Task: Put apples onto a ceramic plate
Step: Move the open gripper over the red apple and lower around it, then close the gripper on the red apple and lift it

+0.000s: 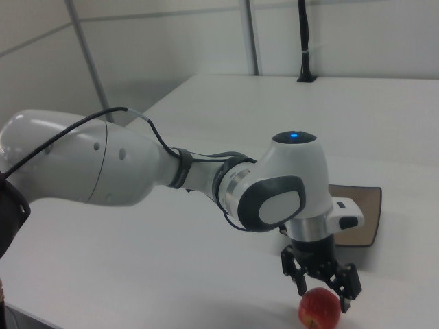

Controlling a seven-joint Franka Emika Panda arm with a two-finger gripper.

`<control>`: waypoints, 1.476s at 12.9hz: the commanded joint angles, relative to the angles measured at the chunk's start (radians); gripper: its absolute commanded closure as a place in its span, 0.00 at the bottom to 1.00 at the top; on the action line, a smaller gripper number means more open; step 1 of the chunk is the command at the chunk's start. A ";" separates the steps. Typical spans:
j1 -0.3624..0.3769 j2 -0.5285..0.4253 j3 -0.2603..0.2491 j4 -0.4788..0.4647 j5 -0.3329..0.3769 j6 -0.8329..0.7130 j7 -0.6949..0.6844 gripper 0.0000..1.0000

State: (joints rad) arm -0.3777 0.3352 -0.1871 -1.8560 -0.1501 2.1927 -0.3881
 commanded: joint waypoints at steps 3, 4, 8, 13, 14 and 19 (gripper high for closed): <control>0.002 0.005 0.001 -0.005 -0.017 0.004 0.000 0.40; 0.002 0.005 0.003 -0.005 -0.017 0.004 0.000 0.41; 0.002 0.005 0.003 -0.005 -0.017 0.002 0.000 0.47; 0.003 0.002 0.004 0.040 0.003 0.016 0.055 0.47; 0.003 0.001 0.006 0.063 0.007 0.016 0.090 0.47; 0.010 0.001 0.015 0.179 0.194 0.109 0.133 0.47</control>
State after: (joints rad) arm -0.3737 0.3396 -0.1777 -1.7229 -0.0644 2.2116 -0.2845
